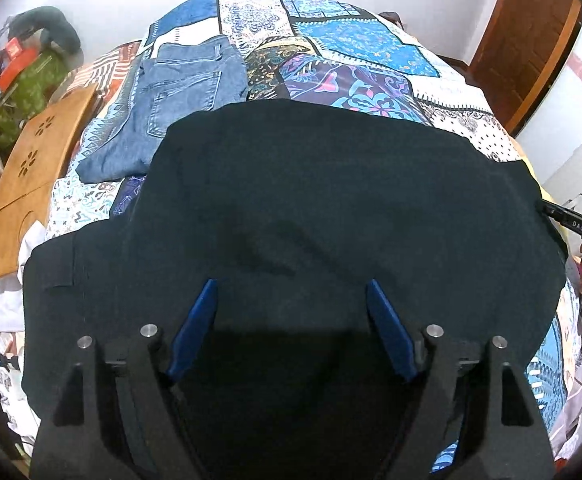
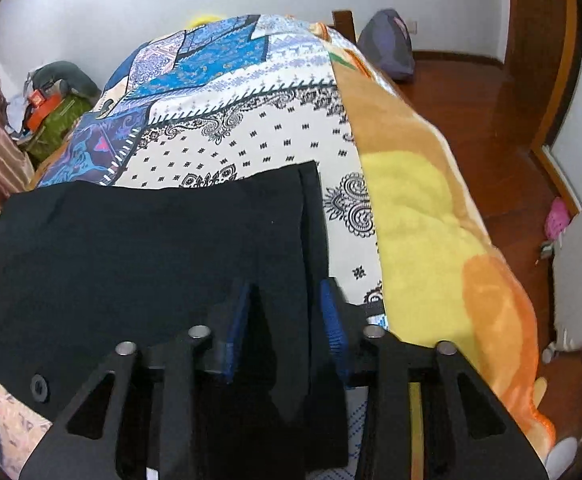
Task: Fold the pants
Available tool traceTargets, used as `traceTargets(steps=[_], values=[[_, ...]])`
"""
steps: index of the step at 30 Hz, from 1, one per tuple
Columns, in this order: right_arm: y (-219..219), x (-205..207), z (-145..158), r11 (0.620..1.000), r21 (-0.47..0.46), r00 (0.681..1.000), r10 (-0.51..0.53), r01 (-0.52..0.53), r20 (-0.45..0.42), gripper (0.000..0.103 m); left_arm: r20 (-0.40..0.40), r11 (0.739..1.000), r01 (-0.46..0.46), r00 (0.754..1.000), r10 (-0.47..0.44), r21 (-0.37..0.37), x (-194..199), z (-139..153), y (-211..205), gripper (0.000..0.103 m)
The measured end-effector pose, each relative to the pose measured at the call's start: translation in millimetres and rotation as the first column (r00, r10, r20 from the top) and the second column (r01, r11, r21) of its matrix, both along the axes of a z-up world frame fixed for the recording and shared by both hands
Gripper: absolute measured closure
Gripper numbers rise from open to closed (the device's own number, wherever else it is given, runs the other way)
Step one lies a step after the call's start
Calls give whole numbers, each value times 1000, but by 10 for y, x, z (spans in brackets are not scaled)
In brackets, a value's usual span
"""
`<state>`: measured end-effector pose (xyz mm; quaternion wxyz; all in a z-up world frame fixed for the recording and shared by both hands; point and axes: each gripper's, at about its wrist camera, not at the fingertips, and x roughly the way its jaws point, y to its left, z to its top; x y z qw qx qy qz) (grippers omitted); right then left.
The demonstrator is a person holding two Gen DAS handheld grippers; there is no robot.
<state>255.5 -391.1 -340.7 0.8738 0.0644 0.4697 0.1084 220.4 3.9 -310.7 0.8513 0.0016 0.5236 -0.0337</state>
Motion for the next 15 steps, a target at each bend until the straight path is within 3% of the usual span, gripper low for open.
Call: traceTargets(steps=[2,5,10,12,15], values=[[44,-14,11,1000,-10,1000,21,-21,12,86,3,1000,-7,1000,7,0,1,-6,-6,24],[206,-90,43,992,-115,996,64,-57,57,97,5,1000,-15,1000,15,4,9,-9,-13,22],[514,-274,125,923,-377,974,145,-69,177,98,1,999,-31,1000,31,9,20,-14,2,17],[440,-277,188,918,-394,971,126,-37,202,98,-4,999,-33,999,33,11,24,-10,6,17],[249,-161,188,938,-347,981,84,-18,177,99,-3,999,-17,1000,17,35,0,14,-18,17]])
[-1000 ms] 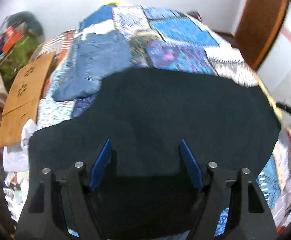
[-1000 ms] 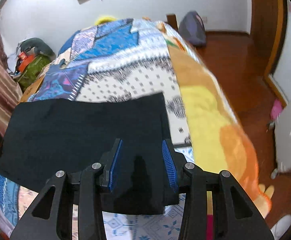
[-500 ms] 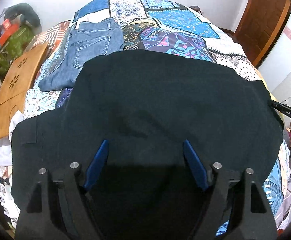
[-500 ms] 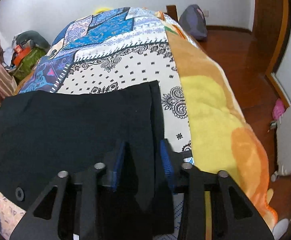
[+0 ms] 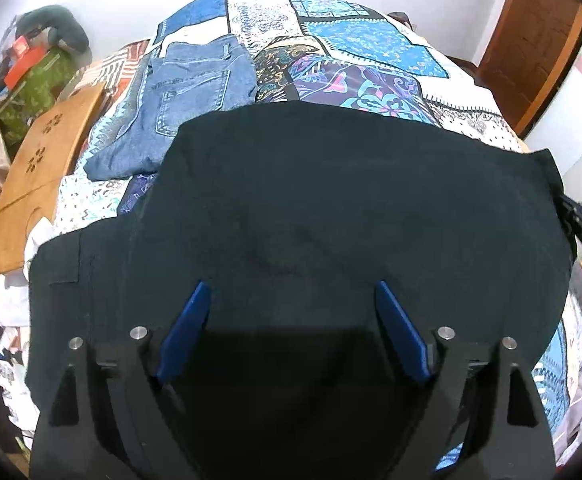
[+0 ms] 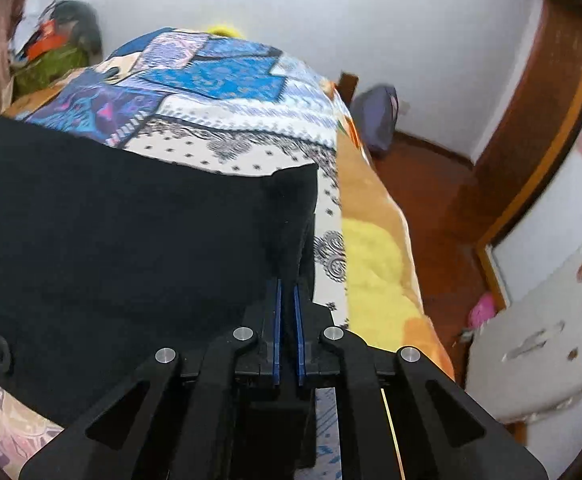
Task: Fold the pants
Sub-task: 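Open both grippers and pull them back from the folded trousers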
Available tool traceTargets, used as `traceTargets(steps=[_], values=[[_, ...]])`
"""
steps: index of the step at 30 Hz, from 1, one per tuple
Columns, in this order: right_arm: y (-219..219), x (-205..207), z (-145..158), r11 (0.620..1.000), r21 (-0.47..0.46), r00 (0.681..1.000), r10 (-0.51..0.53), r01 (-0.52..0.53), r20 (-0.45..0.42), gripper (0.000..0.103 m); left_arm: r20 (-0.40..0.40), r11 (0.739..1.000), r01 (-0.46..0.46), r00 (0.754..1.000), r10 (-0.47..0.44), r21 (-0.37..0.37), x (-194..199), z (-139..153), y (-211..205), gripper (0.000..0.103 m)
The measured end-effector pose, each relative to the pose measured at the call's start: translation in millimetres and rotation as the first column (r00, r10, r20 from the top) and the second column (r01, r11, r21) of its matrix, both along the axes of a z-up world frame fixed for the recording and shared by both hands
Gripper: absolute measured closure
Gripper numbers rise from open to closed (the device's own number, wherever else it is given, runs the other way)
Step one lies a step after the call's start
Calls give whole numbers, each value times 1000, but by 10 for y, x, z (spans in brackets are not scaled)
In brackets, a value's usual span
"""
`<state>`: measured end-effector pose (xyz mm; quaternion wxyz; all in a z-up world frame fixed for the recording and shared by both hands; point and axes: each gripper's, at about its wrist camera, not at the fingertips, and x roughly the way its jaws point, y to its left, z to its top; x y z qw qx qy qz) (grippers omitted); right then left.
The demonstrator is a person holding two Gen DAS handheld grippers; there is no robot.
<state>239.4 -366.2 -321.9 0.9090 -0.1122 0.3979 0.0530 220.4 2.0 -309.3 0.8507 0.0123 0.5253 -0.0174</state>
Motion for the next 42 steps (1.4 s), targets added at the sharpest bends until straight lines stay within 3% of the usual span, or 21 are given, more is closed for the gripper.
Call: traceTargets(steps=[4,8,10,13,14,17,20,24,29,30,33,36,39,42], values=[[23,191,-215,998,-70,997,-13,7,-76,99,11,998,31,999,-31,57,-68,95,-42,18],[-10,203,39,999,-30,997,-27,25,-73,96,52,994,87,995,-91,67,-129,280,-165,18],[-6,135,224,997,80,996,-6,13,-86,90,70,992,110,991,-115,62,-108,332,-259,18],[28,18,396,954,299,993,65,-32,-101,59,74,987,155,985,-158,47,-21,314,-482,18],[65,-12,387,943,331,991,82,-43,-104,57,66,984,173,982,-176,48,9,272,-580,18],[217,-76,141,943,329,978,108,-45,-177,57,34,974,215,975,-218,75,36,87,-849,18],[236,-226,-143,946,323,969,87,-7,-233,56,66,977,193,978,-200,89,-5,67,-934,18],[44,-453,-113,939,339,970,31,54,-242,56,40,976,215,976,-216,44,-20,88,-983,18],[-196,-695,-2,919,357,964,-74,166,-257,56,53,954,300,952,-300,10,-25,205,-1243,18],[-246,-747,12,905,376,960,-104,201,-261,56,65,952,307,949,-307,9,-4,240,-1307,18],[-383,-884,-19,814,500,942,-158,294,-298,56,63,945,326,943,-327,14,104,270,-1481,18],[-384,-922,-106,749,568,927,-169,342,-336,56,8,938,346,938,-346,6,236,179,-1622,18],[-360,-894,-184,723,586,922,-192,365,-336,56,-58,932,361,931,-360,18,318,19,-1740,17],[-382,-819,-237,685,619,919,-216,383,-330,56,-48,930,366,930,-364,25,313,-25,-1778,12]])
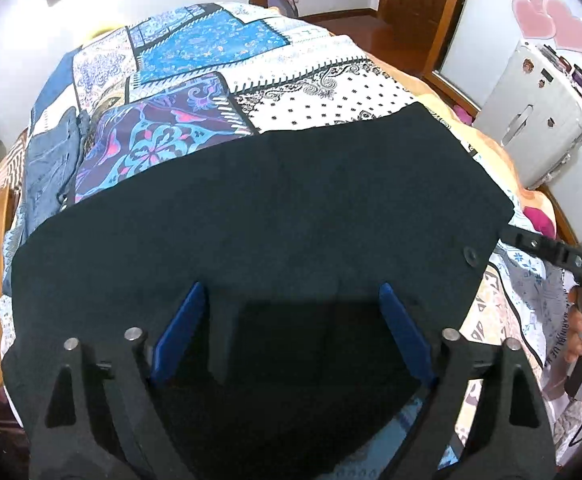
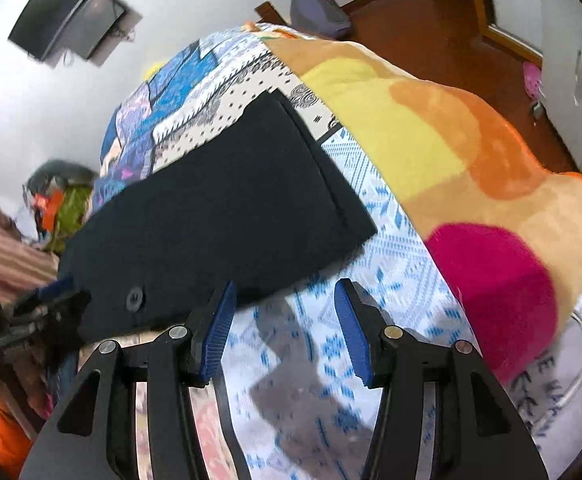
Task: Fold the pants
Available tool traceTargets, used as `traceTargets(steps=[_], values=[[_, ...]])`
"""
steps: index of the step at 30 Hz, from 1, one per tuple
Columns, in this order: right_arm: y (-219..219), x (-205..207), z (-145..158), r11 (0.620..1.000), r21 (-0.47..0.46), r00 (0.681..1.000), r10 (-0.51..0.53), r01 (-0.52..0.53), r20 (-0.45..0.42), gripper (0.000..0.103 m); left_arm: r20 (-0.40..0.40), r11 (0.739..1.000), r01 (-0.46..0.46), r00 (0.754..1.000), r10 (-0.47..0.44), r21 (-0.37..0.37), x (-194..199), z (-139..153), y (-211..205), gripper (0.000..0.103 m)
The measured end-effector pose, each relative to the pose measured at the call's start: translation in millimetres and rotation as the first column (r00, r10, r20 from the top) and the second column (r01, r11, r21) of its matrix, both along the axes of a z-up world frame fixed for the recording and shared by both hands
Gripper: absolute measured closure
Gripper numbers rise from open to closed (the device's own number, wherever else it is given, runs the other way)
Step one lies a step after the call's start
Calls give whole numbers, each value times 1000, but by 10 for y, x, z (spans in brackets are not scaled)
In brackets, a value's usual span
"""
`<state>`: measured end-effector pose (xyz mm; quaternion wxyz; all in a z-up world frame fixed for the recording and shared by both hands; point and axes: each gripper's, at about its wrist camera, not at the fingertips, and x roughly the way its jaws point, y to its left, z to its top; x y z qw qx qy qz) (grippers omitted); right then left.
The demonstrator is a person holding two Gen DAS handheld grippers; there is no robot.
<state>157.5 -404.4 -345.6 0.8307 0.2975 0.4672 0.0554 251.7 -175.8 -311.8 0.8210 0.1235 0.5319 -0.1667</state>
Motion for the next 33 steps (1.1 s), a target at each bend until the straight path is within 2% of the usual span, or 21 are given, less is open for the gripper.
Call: traceTargets(steps=[3,6,7,8,10,11,13,16,20,23,29,33], values=[[-5,99,-39,1000,-4,999,-17,17,28,56,14,1000,2,1000,-2,-15,-9,-25,-3,8],[-45,102,-15,999,-20,998,-42,43,46,63,33,1000,8,999,-8,-6,-19,-49,-34,7],[-49,107,2,998,-35,997,-54,56,51,70,34,1000,7,999,-7,-7,-11,-50,-40,7],[-76,78,19,997,-46,997,-61,63,53,81,34,1000,4,999,-4,-8,2,-52,-45,7],[-108,92,39,996,-45,996,-71,73,47,91,35,1000,3,999,-2,-7,17,-44,-63,7],[-131,94,42,997,-31,996,-71,72,44,92,37,1000,8,999,-8,-5,15,-37,-75,7],[-152,87,96,997,-24,996,-70,71,52,93,40,1000,19,999,-18,-7,4,-14,-87,7],[-127,71,275,997,-63,995,-47,53,92,93,60,999,26,998,-24,-29,-37,83,-59,7],[-34,115,581,995,-94,987,-17,32,160,94,127,998,14,992,-7,-60,-95,338,82,7],[83,145,874,997,-78,975,11,7,224,94,164,995,-9,986,25,-96,-118,538,247,7],[453,246,1424,995,-71,936,91,-71,340,94,222,979,-79,967,121,-186,-222,873,760,7],[791,308,1757,985,-106,903,169,-138,395,94,275,971,-129,944,182,-200,-324,998,1121,7]])
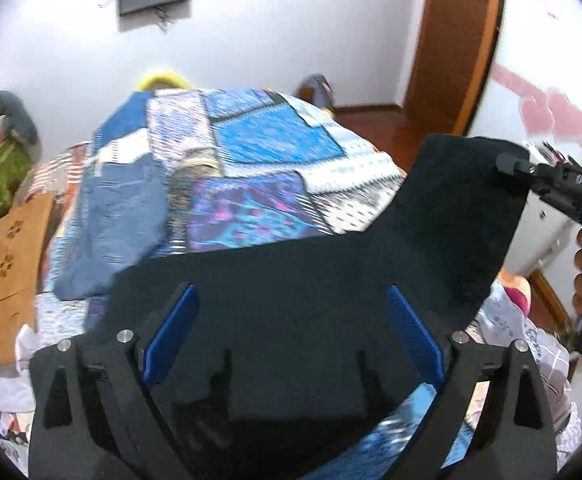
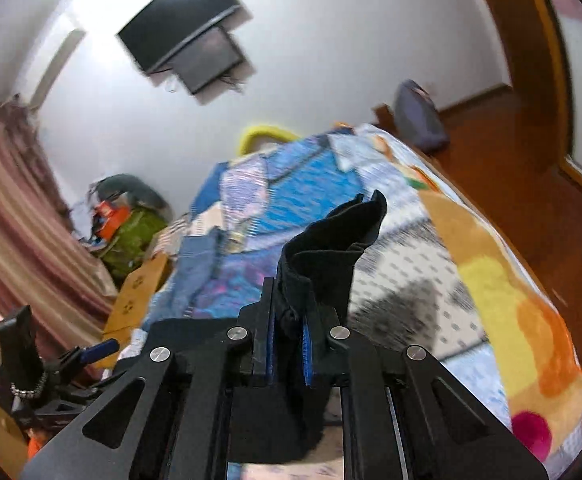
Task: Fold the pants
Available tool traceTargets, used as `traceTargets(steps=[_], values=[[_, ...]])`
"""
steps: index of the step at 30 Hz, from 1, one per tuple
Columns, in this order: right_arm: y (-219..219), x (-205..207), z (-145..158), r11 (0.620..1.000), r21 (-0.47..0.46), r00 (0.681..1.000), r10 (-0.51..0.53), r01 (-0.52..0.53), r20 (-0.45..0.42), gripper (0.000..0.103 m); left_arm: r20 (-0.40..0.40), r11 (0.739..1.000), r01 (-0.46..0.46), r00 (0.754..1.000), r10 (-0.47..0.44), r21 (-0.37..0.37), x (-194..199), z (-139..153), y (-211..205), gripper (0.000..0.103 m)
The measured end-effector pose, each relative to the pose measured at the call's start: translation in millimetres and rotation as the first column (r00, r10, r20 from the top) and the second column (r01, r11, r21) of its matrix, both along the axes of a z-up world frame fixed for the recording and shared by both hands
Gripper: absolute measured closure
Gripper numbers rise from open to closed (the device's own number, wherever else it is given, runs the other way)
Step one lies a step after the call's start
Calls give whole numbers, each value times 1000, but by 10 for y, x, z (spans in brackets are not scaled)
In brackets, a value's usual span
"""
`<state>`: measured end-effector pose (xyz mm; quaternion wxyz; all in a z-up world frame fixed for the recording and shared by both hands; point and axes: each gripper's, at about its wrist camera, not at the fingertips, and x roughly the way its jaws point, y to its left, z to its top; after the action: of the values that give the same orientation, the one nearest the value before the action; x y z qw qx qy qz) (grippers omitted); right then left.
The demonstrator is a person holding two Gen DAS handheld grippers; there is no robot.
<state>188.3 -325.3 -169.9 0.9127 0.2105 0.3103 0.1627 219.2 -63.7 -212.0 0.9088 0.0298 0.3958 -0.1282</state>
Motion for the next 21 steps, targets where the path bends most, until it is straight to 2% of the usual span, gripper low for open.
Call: traceTargets(steps=[4,8,12,16,18,21], values=[[349,98,140,997,-4,997,74,-74,15,94,29,998,-59,998,60,-36,-80,100,373,7],[801,179,76,985,5,985,172,-172,-9,94,56,992,-109,992,112,-57,-138,176,669,7],[1313,203,-209,956,11,953,294,-294,-73,94,65,985,-154,985,159,-80,-184,178,913,7],[1897,204,-670,908,-25,895,408,-419,-183,94,51,978,-186,980,192,-98,-231,136,1064,7],[2102,190,-937,883,-52,862,441,-467,-251,94,42,976,-192,979,197,-99,-258,108,1108,7],[2246,151,-1189,857,-122,841,448,-501,-305,90,32,978,-197,979,199,-67,-264,42,1113,7]])
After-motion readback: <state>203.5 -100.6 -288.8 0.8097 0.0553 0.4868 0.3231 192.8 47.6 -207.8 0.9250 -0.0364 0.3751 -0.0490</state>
